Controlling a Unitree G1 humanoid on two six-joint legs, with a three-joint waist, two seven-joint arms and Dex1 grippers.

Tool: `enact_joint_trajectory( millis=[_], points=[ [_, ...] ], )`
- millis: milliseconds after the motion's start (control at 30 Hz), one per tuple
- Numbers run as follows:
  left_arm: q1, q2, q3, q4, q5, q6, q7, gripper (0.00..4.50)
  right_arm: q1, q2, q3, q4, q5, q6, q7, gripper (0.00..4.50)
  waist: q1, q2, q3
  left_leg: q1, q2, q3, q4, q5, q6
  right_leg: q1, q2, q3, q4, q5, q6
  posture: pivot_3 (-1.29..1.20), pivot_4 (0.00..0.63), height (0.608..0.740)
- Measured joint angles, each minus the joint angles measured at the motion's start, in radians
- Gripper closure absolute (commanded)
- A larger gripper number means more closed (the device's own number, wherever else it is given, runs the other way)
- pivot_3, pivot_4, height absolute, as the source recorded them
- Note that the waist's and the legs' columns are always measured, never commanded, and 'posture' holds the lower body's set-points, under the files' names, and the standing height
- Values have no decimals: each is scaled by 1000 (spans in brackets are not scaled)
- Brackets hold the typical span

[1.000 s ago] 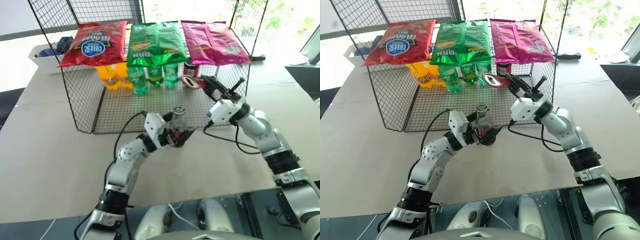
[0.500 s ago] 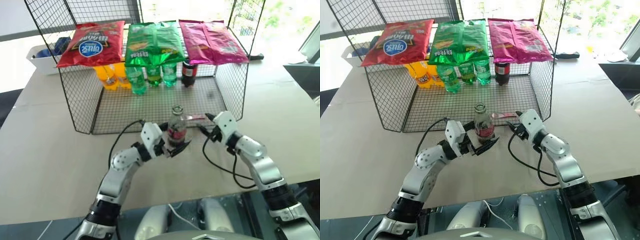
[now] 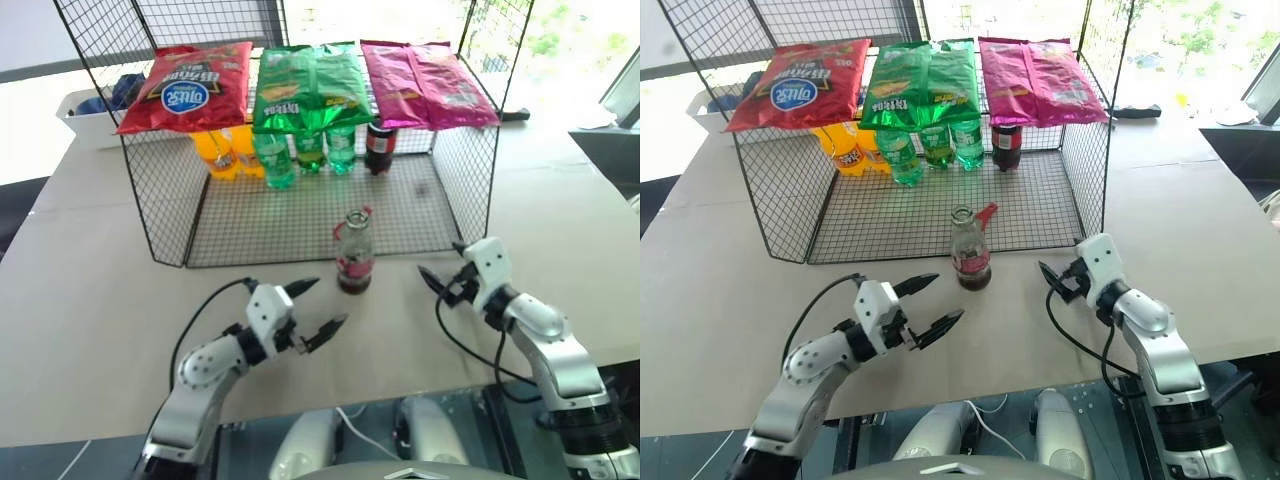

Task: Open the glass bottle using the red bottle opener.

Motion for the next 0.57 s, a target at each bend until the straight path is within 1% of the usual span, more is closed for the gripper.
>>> enact_joint_trajectory(
  millis=[100, 200, 300, 333, 433, 567],
  points=[
    [49, -21, 81, -23, -11, 2, 71, 60, 71, -23, -30, -27, 73, -32, 91, 16, 1, 0, 0, 2, 0, 0, 1, 0, 0, 2, 0, -1, 0, 0, 0, 0, 150, 734],
    [84, -41, 211, -17, -21, 11, 175, 60, 161, -58, -49, -31, 116, -86, 193, 16, 1, 0, 0, 1, 0, -1, 1, 0, 0, 2, 0, -1, 0, 0, 0, 0, 150, 734],
    [91, -37, 257, -14, 4, 9, 226, 60, 184, -71, -61, -31, 135, -130, 247, 16, 1, 0, 0, 3, 0, -1, 3, 0, 0, 5, 0, -1, 0, 0, 0, 0, 150, 734],
    [98, -33, 268, -13, 11, 9, 235, 60, 190, -80, -68, -30, 142, -143, 265, 16, 1, 0, 0, 4, 0, -1, 4, 0, 0, 6, 0, -1, 0, 0, 1, 0, 150, 734],
    [182, -9, 316, -16, 4, 19, 227, 60, 211, -114, -111, -7, 157, -188, 315, 16, 0, -1, -1, 5, 0, 0, 4, -1, 1, 8, 1, -1, 0, 0, 1, 0, 150, 734],
    [284, 8, 322, -61, -25, 45, 179, 60, 213, -122, -131, 31, 162, -230, 347, 16, 3, -1, -1, 5, 0, -1, 4, -1, 1, 8, -1, -2, 0, 0, 1, 0, 150, 734]
  ],
)
